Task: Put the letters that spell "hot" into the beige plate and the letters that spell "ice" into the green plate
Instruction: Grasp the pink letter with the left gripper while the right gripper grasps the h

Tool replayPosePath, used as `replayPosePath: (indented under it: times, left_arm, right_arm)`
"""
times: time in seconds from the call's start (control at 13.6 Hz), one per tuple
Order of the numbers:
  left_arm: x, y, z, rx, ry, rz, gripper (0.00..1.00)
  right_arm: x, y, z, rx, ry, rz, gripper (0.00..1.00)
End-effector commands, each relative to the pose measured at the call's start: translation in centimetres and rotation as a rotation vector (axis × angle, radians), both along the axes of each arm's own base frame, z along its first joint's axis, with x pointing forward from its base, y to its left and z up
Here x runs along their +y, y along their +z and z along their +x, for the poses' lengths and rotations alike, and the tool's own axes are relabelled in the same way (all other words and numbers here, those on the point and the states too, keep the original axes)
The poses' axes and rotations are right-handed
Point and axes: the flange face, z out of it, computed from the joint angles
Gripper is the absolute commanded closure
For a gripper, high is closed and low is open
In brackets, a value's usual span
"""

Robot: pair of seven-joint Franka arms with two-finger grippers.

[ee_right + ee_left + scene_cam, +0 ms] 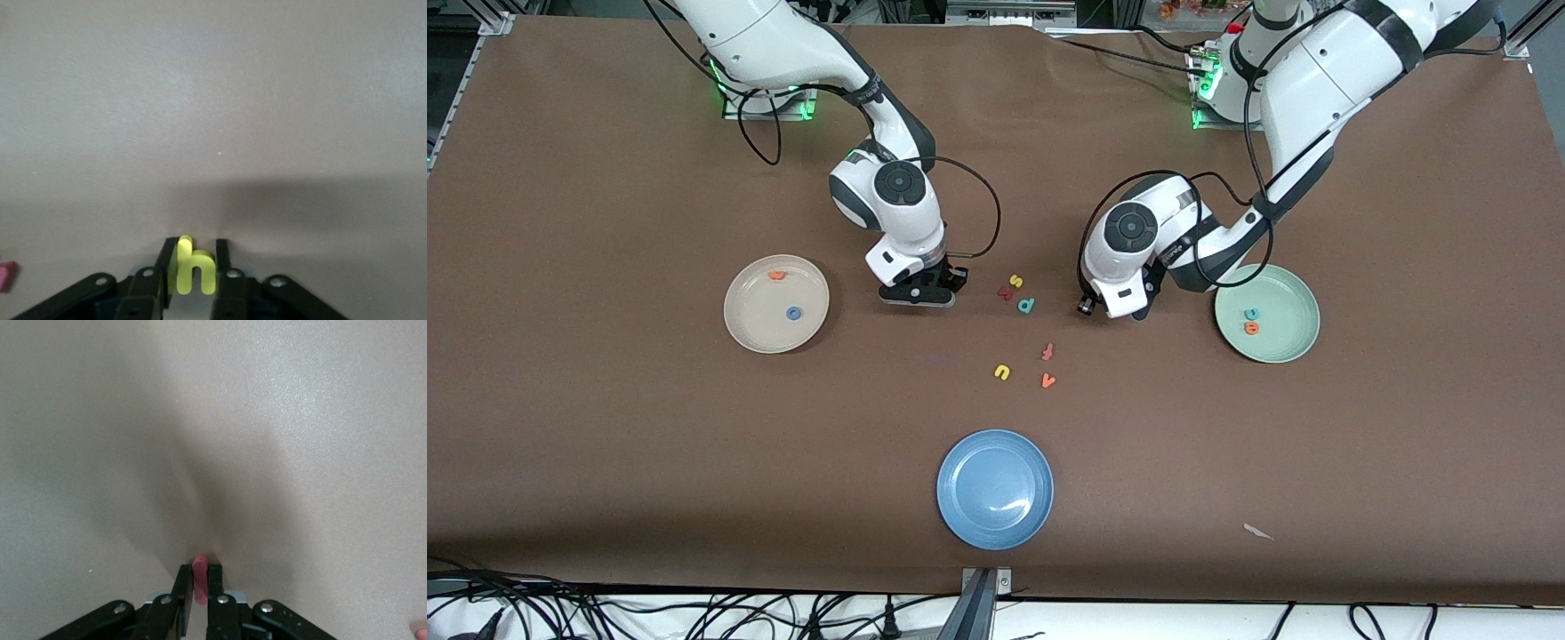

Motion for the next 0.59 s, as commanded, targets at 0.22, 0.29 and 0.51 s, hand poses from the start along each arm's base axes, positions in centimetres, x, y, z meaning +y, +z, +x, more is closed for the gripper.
replayPosePath:
  times: [0.22, 0.29, 0.51]
  left_arm:
    - [0.6, 1.3, 1.1, -0.07, -0.046, 0.023, 1.0]
    - [0.8, 2.6, 2.1, -0.098, -0.082, 0.014, 1.0]
    - [4.5, 7.5, 5.8, -0.147, -0.153, -0.059, 1.0]
  right_arm:
    - [-0.7, -1.3, -0.6, 0.005, 0.007, -0.018, 1.0]
    - [-0.7, -1.0, -0.5, 0.002, 0.011, -0.02, 1.0]
    - [-2.0, 2.2, 0.2, -0.011, 0.053, -0.055, 1.0]
